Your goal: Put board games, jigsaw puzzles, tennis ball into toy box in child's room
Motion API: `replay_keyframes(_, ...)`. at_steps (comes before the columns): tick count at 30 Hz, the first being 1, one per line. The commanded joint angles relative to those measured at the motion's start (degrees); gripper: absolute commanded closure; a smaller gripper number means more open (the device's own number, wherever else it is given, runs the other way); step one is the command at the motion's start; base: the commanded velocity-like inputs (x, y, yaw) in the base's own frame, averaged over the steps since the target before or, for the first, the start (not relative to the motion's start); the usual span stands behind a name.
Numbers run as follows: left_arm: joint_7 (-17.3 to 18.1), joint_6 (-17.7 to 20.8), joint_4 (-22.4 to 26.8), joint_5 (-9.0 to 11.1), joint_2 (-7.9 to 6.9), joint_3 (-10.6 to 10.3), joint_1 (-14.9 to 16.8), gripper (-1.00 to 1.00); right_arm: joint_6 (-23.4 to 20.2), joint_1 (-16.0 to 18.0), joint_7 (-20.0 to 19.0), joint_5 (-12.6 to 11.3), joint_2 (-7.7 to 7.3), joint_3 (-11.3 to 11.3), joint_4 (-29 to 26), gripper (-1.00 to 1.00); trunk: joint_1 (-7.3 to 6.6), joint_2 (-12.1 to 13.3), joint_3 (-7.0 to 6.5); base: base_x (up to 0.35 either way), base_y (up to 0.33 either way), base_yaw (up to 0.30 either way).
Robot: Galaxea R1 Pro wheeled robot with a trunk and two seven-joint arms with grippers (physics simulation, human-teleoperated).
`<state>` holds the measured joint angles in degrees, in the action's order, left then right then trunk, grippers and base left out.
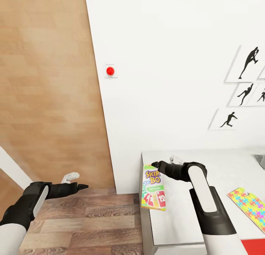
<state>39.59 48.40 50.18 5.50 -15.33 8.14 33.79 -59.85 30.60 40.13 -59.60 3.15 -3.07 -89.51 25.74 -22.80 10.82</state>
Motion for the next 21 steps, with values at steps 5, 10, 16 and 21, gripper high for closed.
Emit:
replay_keyframes(5,-0.13,0.52,0.12,0.5,-0.32,0.04,0.05,-1.0,-0.15,0.06,0.57,-0.58,0.01,0.0,-0.05,-1.0,0.04,-0.11,-0.36,0.0,0.0,0.0)
replay_keyframes(10,-0.13,0.59,0.31,0.48,-0.49,0.04,0.1,-1.0,-0.15,0.04,0.56,-0.6,0.01,0.0,-0.07,-1.0,0.04,-0.11,-0.83,0.0,0.0,0.0)
replay_keyframes(16,-0.02,0.66,0.59,0.49,-0.93,0.04,0.13,-1.0,-0.15,0.03,0.55,-0.53,0.01,0.03,-0.12,-1.0,0.04,-0.11,-1.4,0.0,0.0,0.0)
replay_keyframes(21,1.82,0.76,0.69,0.55,-1.21,0.04,0.13,-1.0,-0.15,0.03,0.5,-0.62,0.01,0.0,-0.18,-1.0,0.04,-0.11,-1.87,0.0,0.0,0.0)
